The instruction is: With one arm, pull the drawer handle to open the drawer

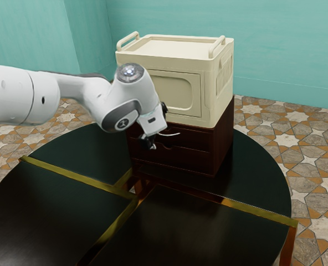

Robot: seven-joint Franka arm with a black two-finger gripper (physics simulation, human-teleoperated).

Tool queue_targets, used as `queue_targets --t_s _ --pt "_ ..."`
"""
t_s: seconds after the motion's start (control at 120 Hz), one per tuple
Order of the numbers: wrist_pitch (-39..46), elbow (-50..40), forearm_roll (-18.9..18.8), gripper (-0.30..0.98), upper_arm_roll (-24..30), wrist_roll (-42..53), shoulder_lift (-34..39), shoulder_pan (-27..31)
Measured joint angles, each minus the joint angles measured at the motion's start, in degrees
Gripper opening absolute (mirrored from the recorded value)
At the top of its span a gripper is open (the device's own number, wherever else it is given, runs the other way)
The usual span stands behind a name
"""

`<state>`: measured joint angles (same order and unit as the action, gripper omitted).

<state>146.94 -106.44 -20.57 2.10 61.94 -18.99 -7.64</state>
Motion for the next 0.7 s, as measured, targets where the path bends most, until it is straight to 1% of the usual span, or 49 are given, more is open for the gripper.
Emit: queue_targets --t_s 0.7 --pt "0.2 3.8 0.1 0.69 0.0 0.1 -5.9 1.6"
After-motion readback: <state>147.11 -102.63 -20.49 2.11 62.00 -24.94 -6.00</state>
